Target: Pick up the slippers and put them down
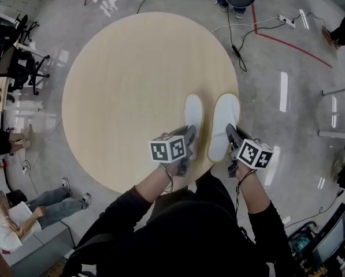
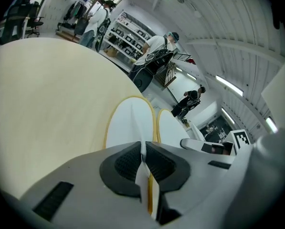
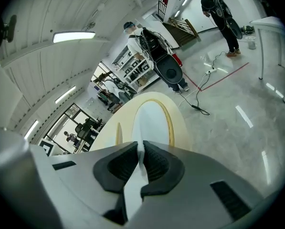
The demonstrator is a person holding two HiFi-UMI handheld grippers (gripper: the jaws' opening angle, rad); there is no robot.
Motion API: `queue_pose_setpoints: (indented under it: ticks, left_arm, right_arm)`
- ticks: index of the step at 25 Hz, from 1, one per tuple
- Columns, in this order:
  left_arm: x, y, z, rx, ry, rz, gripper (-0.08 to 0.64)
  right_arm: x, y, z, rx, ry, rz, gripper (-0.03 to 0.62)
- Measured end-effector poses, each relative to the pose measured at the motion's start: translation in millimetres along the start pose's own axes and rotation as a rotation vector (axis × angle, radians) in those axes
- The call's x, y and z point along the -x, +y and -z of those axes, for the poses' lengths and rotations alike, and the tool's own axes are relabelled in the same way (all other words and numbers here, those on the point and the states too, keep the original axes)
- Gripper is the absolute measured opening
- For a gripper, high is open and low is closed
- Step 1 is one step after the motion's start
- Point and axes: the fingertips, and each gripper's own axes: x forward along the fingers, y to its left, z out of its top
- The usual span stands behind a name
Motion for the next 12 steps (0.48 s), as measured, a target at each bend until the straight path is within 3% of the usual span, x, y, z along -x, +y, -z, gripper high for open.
queue_pose_setpoints:
  ticks: [8,12]
  left_arm:
    - [-65,13,-18,0.02,0.042,-0.05,0.038]
    - [-84,10,-26,0.006,0.06,-0.051,0.038]
  right_arm:
    - [-42,-34,-21,-0.038,0.069,-0.013,0.034]
    - [-59,-45,-30,0.011,0.101,0.005,0.034]
